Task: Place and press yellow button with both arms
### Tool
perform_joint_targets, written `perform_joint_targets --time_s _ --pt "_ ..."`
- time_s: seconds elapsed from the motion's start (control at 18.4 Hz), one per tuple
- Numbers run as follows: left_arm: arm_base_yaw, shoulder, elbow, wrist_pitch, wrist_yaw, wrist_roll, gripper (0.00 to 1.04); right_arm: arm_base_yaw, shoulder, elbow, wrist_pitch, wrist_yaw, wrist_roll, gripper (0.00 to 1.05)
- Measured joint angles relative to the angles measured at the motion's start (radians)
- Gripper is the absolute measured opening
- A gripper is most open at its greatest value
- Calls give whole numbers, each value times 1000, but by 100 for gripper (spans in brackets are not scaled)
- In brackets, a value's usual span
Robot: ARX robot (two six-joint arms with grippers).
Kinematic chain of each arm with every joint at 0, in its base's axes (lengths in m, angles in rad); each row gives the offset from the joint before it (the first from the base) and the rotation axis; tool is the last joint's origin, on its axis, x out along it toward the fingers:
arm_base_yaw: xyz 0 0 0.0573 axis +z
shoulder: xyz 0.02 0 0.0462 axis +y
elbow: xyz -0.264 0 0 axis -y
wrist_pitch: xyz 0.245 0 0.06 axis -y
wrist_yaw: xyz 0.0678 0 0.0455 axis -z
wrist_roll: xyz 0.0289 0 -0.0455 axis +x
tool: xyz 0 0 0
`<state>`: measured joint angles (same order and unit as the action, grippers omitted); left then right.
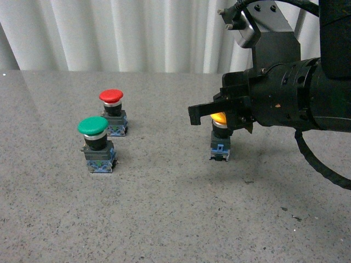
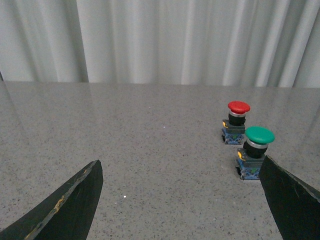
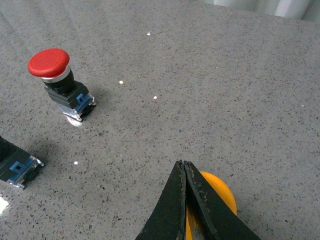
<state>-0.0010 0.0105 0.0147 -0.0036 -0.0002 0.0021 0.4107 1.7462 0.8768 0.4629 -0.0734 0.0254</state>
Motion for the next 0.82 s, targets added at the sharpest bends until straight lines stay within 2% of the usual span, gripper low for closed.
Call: perform_joint_targets --time_s 0.82 --pt "0 0 0 0 0 0 98 -14 32 -18 -11 3 -5 2"
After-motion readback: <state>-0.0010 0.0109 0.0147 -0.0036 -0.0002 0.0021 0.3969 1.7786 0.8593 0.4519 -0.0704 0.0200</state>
